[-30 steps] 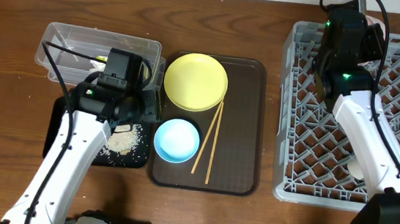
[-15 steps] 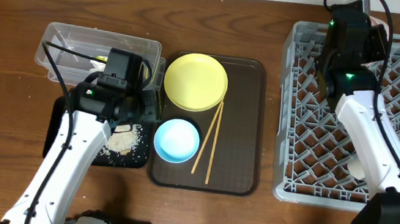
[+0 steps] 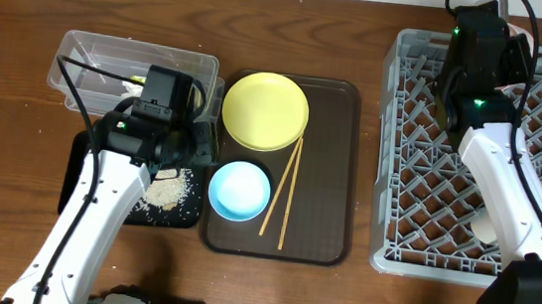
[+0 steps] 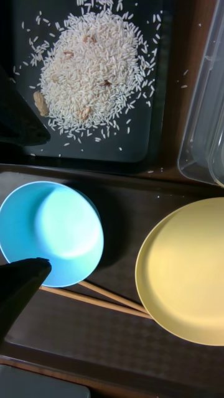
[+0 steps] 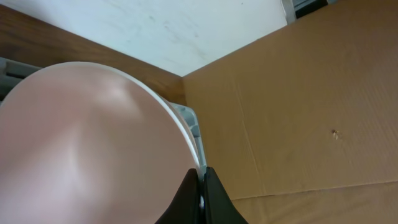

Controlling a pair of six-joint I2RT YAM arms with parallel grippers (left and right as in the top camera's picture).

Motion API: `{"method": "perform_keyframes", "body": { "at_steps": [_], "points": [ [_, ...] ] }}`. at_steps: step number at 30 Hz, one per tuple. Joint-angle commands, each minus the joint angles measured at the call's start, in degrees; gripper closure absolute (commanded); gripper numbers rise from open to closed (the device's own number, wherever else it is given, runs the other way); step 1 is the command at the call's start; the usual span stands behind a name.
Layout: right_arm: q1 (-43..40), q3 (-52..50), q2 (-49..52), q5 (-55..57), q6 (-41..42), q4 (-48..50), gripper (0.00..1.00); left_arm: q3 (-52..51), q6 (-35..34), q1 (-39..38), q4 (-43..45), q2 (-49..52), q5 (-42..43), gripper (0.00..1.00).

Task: Sort waste into correct bins and load items into the dishwasher rack
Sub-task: 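Lower the pink bowl upright into the rack and release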

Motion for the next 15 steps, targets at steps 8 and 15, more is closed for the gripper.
{"method": "perform_keyframes", "body": {
  "at_steps": [8, 15],
  "points": [
    [-0.68, 0.33, 0.44, 0.24, -0.39, 0.09, 0.99, 0.17, 0.55, 0.13, 0.04, -0.31, -0.70, 0.39],
    [-0.68, 0.33, 0.61, 0.07, 0.11, 0.13, 0.99, 0.17, 0.55, 0.13, 0.04, -0.31, -0.70, 0.39]
  ]
}}
